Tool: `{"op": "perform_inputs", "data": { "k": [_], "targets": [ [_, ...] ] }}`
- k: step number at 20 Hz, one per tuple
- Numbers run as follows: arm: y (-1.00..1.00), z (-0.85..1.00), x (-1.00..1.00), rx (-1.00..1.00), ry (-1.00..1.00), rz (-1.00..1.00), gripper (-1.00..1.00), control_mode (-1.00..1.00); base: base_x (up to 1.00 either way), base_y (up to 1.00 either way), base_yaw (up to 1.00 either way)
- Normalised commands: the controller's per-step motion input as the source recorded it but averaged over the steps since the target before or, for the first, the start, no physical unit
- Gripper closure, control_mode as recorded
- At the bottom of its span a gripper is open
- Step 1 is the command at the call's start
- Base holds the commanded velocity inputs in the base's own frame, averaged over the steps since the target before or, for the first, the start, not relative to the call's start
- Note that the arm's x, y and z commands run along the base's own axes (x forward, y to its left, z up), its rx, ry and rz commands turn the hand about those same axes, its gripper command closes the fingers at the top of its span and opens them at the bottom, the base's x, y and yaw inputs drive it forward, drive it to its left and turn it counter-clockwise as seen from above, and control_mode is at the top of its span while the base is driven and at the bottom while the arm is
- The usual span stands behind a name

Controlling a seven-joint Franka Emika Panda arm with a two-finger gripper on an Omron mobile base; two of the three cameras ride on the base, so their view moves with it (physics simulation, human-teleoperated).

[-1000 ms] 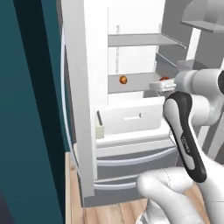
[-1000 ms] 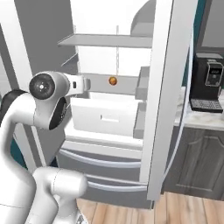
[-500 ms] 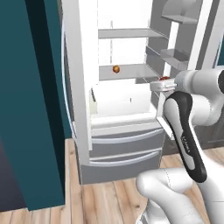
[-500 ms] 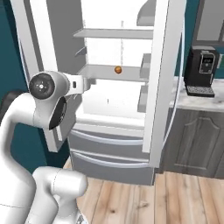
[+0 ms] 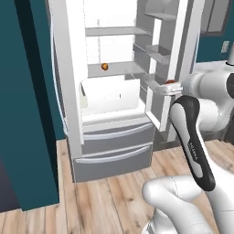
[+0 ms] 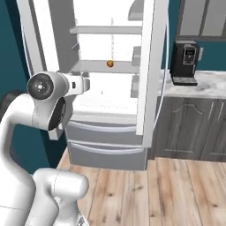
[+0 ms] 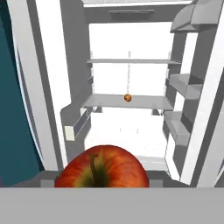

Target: Retrieve the apple and peach from the fridge and place them into the bowl on the dining table.

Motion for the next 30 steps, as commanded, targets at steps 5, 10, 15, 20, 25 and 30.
{"op": "perform_inputs", "data": {
  "k": [5,10,15,20,25,30],
  "targets": [
    [0.00,0.00,0.00,0.00,0.00,0.00,1.00,1.00,-0.63,-0.09,-0.24],
    [0.00,0.00,0.00,0.00,0.00,0.00,1.00,1.00,-0.68,-0.22,-0.34],
    [0.00,0.00,0.00,0.00,0.00,0.00,1.00,1.00,-0.56,-0.17,-0.45],
    [0.00,0.00,0.00,0.00,0.00,0.00,1.00,1.00,-0.47,-0.05,-0.47],
    [0.00,0.00,0.00,0.00,0.00,0.00,1.00,1.00,-0.40,-0.04,-0.47],
    [0.00,0.00,0.00,0.00,0.00,0.00,1.00,1.00,-0.46,-0.02,-0.48]
  ]
}}
